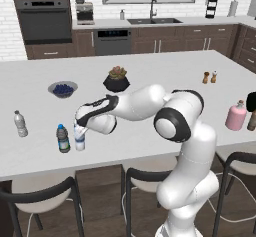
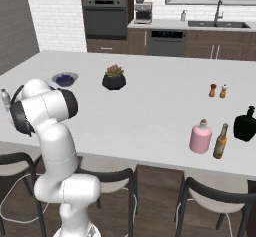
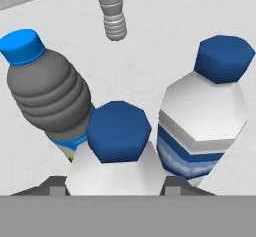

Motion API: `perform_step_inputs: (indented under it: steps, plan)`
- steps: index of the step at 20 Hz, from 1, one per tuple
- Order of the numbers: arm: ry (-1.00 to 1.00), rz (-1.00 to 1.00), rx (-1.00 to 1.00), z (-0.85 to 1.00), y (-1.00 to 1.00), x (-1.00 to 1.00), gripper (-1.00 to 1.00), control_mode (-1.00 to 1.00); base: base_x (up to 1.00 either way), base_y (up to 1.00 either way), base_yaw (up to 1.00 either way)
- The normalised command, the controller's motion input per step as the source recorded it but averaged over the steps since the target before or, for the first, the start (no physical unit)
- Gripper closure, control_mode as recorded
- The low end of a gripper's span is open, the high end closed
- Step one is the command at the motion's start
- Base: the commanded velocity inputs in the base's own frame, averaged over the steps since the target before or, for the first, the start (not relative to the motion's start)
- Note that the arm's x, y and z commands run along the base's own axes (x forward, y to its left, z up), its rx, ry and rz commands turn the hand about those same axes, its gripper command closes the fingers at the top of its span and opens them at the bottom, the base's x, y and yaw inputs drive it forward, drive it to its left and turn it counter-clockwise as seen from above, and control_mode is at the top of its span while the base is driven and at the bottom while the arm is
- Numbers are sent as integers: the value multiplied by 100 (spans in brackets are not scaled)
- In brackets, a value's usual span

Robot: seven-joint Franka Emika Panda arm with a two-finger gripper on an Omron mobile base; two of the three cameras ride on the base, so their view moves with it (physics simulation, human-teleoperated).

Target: Move the plastic bottles in the middle to the plastics group, and the glass bottles in the middle to the glass group.

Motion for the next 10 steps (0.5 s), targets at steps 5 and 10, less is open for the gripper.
perform_step_inputs:
  steps: [5, 10]
  plan:
    - [-3, -11, 0, -1, -2, -6, -100, -100, 0, 0, 0]
    - [-4, -8, 0, 3, 0, -13, -100, -100, 0, 0, 0]
